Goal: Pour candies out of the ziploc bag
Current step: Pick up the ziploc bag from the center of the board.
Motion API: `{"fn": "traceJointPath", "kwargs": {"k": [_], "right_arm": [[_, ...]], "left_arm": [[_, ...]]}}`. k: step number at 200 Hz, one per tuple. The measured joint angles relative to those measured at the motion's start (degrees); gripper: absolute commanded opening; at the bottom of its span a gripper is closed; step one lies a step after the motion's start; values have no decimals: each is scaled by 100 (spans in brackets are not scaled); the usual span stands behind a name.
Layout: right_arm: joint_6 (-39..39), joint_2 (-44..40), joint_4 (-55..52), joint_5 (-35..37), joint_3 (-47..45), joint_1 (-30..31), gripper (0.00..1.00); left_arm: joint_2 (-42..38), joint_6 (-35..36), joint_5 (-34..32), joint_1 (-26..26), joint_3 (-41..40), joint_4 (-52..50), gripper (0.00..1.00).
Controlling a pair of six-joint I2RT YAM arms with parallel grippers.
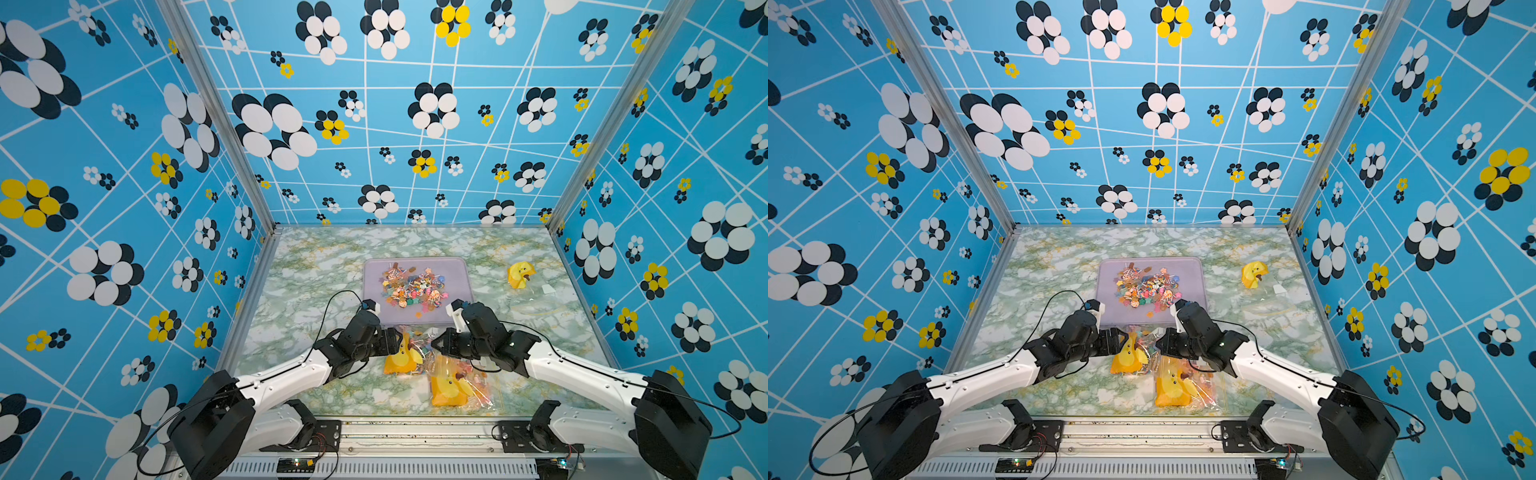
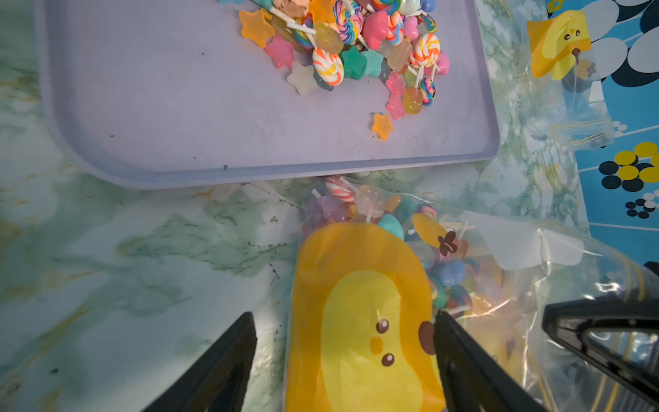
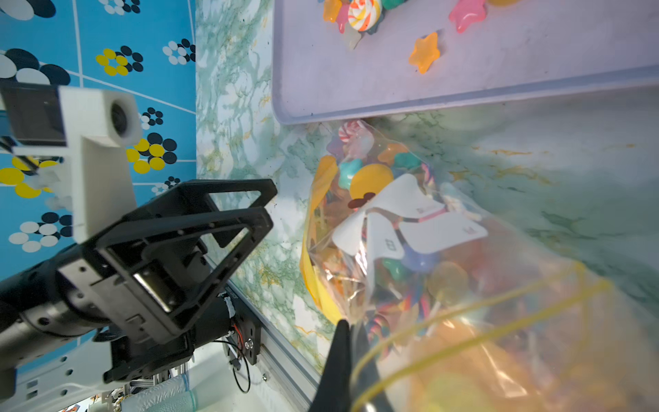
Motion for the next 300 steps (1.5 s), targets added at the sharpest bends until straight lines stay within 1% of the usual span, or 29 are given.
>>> {"fn": "traceJointPath", "kwargs": {"k": [46, 79, 106, 131, 156, 167, 213, 228, 232, 233, 237, 264, 300], "right_arm": [[-210, -293, -376, 179, 162, 0, 0], [-326, -538, -691, 334, 162, 0, 0], [-391, -546, -780, 404, 166, 0, 0], [-404, -544, -782, 433, 166, 0, 0], [-404, -505, -758, 433, 166, 0, 0], [-404, -474, -748, 433, 166, 0, 0], [-404, -448, -748, 433, 166, 0, 0], [-404, -448, -748, 433, 166, 0, 0], [-404, -448, -748, 433, 166, 0, 0], [-404, -448, -748, 433, 166, 0, 0], [-404, -448, -748, 433, 166, 0, 0], [-404, -420, -745, 433, 166, 0, 0], [-435, -245, -726, 435, 267, 0, 0]], "left_arm": [[170, -2, 111, 0, 0, 74, 83], [527, -2, 262, 0, 0, 149, 83], [874, -24, 426, -2, 13, 236, 83], [949, -87, 520, -33, 39, 420, 82], [953, -153, 555, -164, 44, 557, 79], [1016, -177, 570, -234, 70, 621, 76], [1434, -306, 675, -369, 164, 846, 55], [1460, -337, 699, -391, 199, 872, 45], [1462, -334, 704, -389, 203, 881, 44], [1462, -341, 704, -389, 205, 881, 42], [1464, -323, 715, -389, 214, 883, 38], [1464, -315, 717, -389, 262, 905, 18], [1464, -313, 697, -389, 289, 874, 7]]}}
